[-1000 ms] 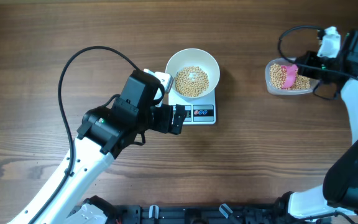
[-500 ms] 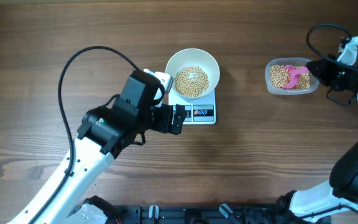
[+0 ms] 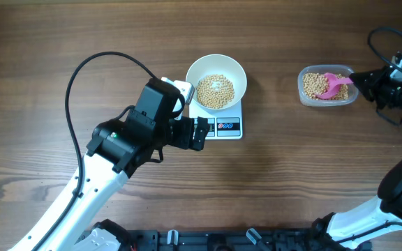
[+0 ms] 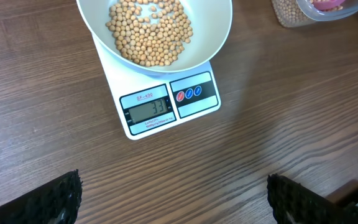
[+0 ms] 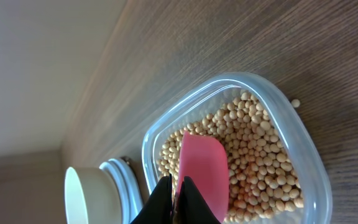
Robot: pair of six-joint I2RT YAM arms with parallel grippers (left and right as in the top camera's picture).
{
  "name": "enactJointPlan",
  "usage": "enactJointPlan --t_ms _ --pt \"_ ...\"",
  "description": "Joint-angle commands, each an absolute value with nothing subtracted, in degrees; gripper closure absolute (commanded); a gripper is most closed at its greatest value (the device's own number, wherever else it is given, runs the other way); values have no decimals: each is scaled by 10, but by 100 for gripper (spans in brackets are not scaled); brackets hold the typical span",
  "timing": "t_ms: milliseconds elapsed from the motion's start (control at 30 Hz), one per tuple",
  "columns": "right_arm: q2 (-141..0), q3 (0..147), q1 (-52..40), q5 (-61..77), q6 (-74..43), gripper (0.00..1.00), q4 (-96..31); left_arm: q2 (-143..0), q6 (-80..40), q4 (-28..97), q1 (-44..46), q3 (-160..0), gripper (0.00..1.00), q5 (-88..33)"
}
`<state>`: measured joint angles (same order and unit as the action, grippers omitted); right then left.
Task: Scoop item into bowl and weigh 150g on scale
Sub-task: 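Scoop more soybeans from the tub with the right gripper and lift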
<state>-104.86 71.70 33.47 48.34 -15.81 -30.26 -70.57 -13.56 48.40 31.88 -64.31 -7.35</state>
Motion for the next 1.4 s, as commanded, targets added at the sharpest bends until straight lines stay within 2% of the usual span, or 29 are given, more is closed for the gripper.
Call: enactJointPlan --t_ms 0,700,1000,1367 --pt "-1055 717 349 518 -194 96 -289 -705 -124 484 321 -641 0 -68" --pt "-1055 717 373 604 -227 96 -269 -705 -124 484 321 -641 0 -68" --pt "-1055 717 373 724 -231 96 -269 -705 -124 484 321 -641 0 -68" --pt "-1055 717 357 798 -265 96 -269 -705 -124 484 321 -641 0 -68"
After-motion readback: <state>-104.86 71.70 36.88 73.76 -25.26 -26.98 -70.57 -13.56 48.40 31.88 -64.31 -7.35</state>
